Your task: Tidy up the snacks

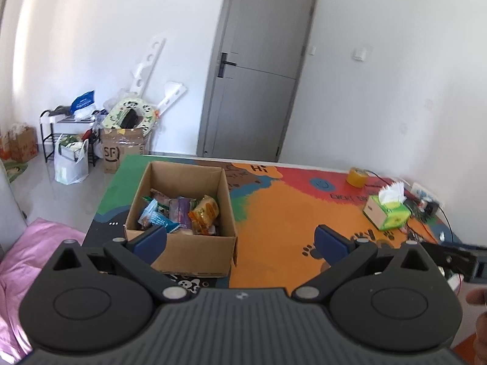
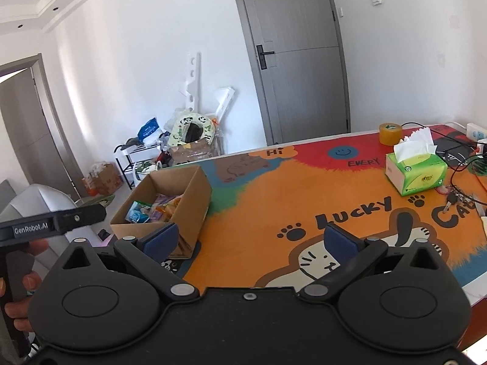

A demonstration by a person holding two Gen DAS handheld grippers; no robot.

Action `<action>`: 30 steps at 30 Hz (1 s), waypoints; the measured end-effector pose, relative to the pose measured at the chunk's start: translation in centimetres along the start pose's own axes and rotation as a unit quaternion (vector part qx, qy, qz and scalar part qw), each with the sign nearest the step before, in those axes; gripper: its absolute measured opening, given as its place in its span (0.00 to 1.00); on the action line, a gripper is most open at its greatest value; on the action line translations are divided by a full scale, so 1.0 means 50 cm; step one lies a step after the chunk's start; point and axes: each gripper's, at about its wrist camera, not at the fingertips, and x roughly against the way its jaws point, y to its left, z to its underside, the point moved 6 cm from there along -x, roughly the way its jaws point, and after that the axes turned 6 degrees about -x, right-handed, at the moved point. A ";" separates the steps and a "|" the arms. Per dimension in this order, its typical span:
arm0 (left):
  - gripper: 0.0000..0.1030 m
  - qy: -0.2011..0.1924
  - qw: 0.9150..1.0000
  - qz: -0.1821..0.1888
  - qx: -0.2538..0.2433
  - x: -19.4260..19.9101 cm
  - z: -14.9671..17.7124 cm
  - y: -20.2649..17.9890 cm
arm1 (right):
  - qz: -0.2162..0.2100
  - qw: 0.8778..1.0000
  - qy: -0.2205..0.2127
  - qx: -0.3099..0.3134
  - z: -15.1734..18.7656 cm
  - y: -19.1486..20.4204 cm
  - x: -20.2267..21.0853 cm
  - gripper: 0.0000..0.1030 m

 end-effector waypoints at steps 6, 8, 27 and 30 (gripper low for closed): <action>1.00 0.003 1.000 -0.002 -0.009 0.007 0.002 0.008 | -0.003 1.000 0.010 0.012 0.007 0.014 -0.003 1.00; 1.00 0.002 1.000 -0.006 -0.016 0.011 0.002 0.008 | -0.006 1.000 0.008 0.010 0.006 0.017 -0.001 1.00; 1.00 0.035 0.999 -0.020 -0.017 -0.015 0.029 0.026 | -0.003 1.000 0.025 0.015 0.024 0.013 -0.022 1.00; 1.00 0.039 0.999 -0.018 -0.016 -0.019 0.032 0.026 | -0.005 0.999 0.030 0.013 0.026 0.010 -0.026 1.00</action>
